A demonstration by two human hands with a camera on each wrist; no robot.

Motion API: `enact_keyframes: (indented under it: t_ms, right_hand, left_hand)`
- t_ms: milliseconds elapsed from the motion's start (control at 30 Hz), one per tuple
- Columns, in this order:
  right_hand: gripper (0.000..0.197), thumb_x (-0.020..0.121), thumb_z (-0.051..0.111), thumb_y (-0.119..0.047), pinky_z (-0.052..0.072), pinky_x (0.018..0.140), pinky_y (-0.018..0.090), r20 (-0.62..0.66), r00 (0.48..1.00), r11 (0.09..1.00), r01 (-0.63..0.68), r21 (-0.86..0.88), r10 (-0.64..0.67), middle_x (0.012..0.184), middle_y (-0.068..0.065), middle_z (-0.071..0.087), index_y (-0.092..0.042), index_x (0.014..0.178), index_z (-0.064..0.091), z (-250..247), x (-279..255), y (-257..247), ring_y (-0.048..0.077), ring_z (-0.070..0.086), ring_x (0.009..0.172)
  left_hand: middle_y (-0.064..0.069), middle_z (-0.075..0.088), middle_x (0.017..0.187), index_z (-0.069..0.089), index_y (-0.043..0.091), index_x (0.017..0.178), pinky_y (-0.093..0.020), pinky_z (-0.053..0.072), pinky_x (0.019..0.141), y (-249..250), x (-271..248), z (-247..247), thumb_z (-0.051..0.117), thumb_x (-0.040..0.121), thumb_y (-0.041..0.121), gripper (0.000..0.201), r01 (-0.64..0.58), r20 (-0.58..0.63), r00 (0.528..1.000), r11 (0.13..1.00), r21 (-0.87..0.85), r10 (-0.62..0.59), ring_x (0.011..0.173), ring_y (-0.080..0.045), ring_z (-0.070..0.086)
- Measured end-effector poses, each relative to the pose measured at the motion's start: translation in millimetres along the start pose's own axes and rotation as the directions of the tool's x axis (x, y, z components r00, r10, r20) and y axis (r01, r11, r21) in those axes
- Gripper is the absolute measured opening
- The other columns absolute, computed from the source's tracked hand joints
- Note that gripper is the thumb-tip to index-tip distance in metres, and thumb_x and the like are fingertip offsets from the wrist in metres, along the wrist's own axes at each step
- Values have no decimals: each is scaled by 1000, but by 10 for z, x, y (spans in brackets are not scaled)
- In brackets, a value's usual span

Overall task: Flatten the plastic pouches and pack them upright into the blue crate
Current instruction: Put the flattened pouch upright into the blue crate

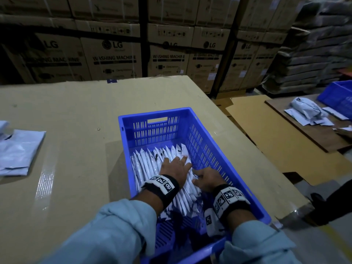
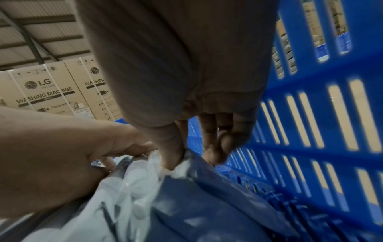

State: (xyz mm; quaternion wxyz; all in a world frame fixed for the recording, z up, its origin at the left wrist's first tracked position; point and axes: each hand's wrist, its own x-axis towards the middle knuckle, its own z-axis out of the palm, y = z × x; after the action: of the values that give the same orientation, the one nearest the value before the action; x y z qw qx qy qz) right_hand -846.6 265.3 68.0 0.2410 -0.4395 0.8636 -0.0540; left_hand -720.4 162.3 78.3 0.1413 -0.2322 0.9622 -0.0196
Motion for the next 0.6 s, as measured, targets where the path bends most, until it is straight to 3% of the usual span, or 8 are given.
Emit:
enact_keyframes:
  t_ms: [167,267,367,500,600]
  right_hand:
    - [54,93,69,-41,46,107,31,-4,1000,1000,5,9,-5,135,6,67,-23,144,58,1,-40,-19,24,60,127]
    - [50,90,74,-40,48,101,29,-35,999,1000,7,-6,-7,124,5,72,-21,136,66,-34,-62,-36,22,65,119]
    - [36,89,75,-38,48,88,26,-61,998,999,0,-34,-3,107,7,75,-18,119,75,-85,-114,-66,25,68,110]
    - [44,92,70,-38,47,99,32,-106,994,999,-42,-24,39,128,9,69,-17,132,69,-175,-251,-142,27,62,121]
    - [42,97,63,-38,50,97,38,-171,985,996,-51,-79,37,131,11,67,-16,133,65,-278,-444,-345,31,62,121]
  left_hand:
    - [-2,-2,172,19,30,158,-56,25,117,-4,-25,-16,52,100,19,67,7,52,999,1000,9,-7,155,-24,14]
    - [-2,-4,171,16,29,160,-58,24,119,13,-47,-101,60,97,17,78,7,107,994,1000,0,-7,156,-25,13]
    - [-6,24,165,30,25,155,-59,32,114,22,-167,-336,63,93,17,70,-4,116,993,994,-108,17,148,-27,33]
    - [3,49,150,45,32,146,-49,44,105,-73,-505,-734,53,94,11,56,-20,-103,995,947,-321,-14,132,-26,54]
    - [7,57,143,52,39,139,-46,48,103,-274,-814,-985,56,99,20,45,-26,-269,956,876,-481,-119,128,-23,57]
